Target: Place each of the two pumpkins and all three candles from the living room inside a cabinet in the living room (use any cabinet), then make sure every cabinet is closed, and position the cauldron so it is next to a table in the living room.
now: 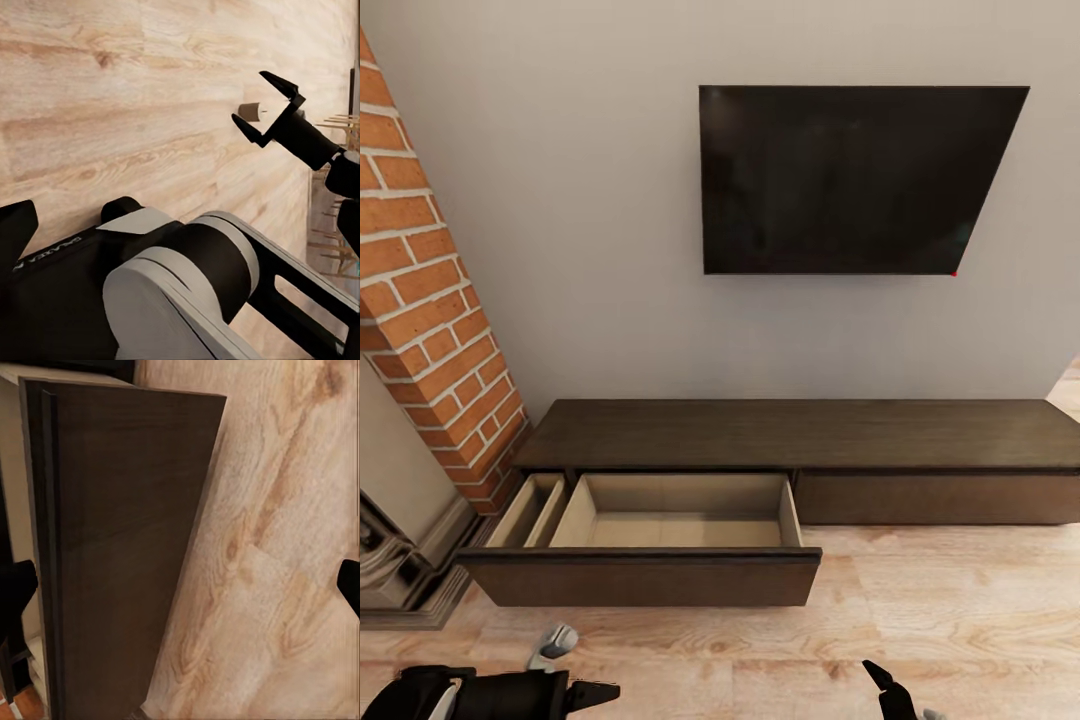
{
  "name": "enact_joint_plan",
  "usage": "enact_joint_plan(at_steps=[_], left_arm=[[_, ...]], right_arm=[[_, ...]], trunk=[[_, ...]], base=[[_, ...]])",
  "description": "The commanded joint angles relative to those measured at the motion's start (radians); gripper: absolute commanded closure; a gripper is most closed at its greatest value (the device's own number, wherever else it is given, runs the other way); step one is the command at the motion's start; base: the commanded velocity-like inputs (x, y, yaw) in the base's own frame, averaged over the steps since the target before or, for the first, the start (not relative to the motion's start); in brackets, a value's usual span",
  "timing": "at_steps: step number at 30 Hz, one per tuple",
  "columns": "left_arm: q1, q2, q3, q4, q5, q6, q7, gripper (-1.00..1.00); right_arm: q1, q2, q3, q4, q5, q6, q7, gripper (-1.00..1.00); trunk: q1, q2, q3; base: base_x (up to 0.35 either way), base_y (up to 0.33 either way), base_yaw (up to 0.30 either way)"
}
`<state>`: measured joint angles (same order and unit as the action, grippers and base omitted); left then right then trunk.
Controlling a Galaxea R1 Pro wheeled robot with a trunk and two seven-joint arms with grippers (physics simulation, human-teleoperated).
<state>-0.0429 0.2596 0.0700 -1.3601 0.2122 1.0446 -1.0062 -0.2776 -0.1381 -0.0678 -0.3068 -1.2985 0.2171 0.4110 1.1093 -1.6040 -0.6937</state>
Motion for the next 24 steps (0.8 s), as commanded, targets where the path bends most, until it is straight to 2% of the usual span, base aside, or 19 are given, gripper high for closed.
enact_joint_plan(at_steps=[1, 4, 5, 6, 7, 10, 14, 24], left_arm=[[0.0, -0.012, -0.002, 0.001, -0.014, 0.0, 0.04, -1.0], [0.0, -0.059, -0.002, 0.003, -0.058, 0.0, 0.202, -1.0], [0.0, -0.082, -0.001, 0.004, -0.07, -0.001, 0.301, -1.0], [0.0, -0.096, 0.0, 0.007, -0.074, -0.002, 0.371, -1.0], [0.0, -0.108, 0.0, 0.011, -0.075, -0.002, 0.441, -1.0], [0.0, -0.132, 0.001, 0.028, -0.074, -0.003, 0.57, -1.0], [0.0, -0.142, 0.004, 0.036, -0.073, -0.003, 0.626, -1.0], [0.0, -0.151, 0.002, 0.038, -0.073, -0.004, 0.644, -1.0]], right_arm=[[0.0, 0.0, 0.001, 0.0, 0.006, 0.0, -0.017, -1.0], [0.0, 0.0, 0.0, -0.001, 0.049, 0.001, -0.153, -1.0], [0.0, 0.001, -0.003, -0.004, 0.075, 0.0, -0.245, -1.0], [0.0, 0.001, -0.004, -0.006, 0.088, 0.0, -0.298, -1.0], [0.0, 0.001, -0.005, -0.008, 0.096, 0.0, -0.335, -1.0], [0.0, 0.0, -0.005, -0.012, 0.107, -0.001, -0.375, -1.0], [0.0, 0.001, -0.005, -0.013, 0.113, -0.001, -0.39, -1.0], [0.0, 0.006, -0.003, -0.017, 0.116, -0.001, -0.393, -1.0]], trunk=[[0.0, 0.0, 0.0], [0.0, 0.0, 0.0], [0.0, 0.0, 0.0], [0.0, 0.0, 0.0], [0.0, 0.0, 0.0], [0.0, 0.0, 0.0], [0.0, 0.0, 0.0], [0.0, 0.0, 0.0]], base=[[0.0, -0.004, 0.0], [0.0, -0.002, 0.0], [0.0, 0.0, 0.0], [0.0, 0.0, 0.0], [0.0, 0.0, 0.0], [0.0, 0.0, 0.0], [0.0, 0.0, 0.0], [-0.051, 0.0, 0.0]])
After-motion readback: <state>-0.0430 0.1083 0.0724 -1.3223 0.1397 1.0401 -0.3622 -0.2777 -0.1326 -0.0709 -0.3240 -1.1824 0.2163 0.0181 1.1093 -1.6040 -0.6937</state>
